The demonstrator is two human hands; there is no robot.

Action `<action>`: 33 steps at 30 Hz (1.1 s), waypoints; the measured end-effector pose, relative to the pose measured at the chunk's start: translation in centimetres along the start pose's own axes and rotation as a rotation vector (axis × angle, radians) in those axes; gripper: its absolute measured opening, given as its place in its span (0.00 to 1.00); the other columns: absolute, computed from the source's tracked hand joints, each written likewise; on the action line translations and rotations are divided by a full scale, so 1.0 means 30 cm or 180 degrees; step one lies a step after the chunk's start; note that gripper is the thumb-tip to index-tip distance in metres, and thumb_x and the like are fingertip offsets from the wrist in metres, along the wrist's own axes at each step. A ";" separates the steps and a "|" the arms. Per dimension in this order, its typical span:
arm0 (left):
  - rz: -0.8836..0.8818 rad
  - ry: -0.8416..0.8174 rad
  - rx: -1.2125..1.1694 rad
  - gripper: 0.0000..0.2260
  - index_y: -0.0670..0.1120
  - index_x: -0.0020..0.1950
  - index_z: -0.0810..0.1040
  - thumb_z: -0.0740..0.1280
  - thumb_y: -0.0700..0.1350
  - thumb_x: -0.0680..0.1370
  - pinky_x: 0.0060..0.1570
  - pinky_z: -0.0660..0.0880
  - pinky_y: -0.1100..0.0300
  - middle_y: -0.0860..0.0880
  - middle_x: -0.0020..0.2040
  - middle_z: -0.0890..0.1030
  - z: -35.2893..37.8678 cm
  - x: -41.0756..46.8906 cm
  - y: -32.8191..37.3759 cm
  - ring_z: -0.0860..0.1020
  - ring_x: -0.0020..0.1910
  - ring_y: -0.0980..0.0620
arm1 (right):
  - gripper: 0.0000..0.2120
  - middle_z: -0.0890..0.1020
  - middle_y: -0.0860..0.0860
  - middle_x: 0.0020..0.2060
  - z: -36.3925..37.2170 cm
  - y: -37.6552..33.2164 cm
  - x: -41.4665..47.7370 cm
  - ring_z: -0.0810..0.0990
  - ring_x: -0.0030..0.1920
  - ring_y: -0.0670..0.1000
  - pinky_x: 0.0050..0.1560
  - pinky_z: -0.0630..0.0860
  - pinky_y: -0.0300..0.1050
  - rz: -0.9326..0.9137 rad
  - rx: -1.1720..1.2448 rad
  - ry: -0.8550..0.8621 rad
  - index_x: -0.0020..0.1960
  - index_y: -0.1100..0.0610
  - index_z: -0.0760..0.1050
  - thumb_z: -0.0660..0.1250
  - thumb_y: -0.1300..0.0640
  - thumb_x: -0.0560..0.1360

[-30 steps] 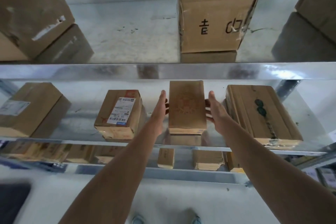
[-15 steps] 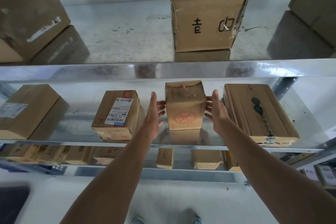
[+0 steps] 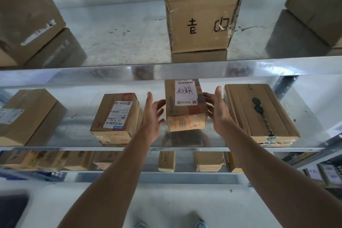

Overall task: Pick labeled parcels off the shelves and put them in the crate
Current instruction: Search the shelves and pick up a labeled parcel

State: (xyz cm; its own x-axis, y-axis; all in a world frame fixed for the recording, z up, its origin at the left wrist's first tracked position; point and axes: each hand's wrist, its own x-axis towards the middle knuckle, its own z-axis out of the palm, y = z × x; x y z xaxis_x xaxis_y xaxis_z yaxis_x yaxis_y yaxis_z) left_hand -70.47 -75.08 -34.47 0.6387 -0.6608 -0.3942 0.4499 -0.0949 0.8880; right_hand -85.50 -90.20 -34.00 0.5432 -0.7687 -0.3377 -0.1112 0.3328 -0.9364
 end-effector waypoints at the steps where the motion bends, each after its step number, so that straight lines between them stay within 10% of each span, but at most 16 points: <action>1: -0.0029 0.0005 -0.0066 0.43 0.49 0.72 0.74 0.55 0.79 0.71 0.75 0.62 0.37 0.48 0.73 0.76 -0.002 -0.001 -0.005 0.71 0.74 0.44 | 0.41 0.82 0.52 0.65 0.001 0.007 0.001 0.80 0.65 0.55 0.73 0.71 0.57 -0.0008 0.0006 0.0001 0.72 0.55 0.75 0.43 0.28 0.80; 33: 0.0299 -0.0770 0.0603 0.40 0.56 0.81 0.63 0.51 0.76 0.75 0.75 0.57 0.35 0.55 0.78 0.69 0.089 -0.333 -0.030 0.67 0.76 0.52 | 0.43 0.85 0.49 0.61 -0.117 0.002 -0.418 0.83 0.62 0.53 0.72 0.72 0.62 -0.0302 0.0257 0.0376 0.71 0.51 0.77 0.47 0.22 0.76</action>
State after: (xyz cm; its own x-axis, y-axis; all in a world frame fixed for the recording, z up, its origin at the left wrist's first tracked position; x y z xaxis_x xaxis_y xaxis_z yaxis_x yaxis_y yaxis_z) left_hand -78.92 -70.38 -30.71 0.4948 -0.8289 -0.2609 0.2572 -0.1471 0.9551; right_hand -95.23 -82.47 -30.15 0.4461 -0.8560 -0.2615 0.0056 0.2948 -0.9555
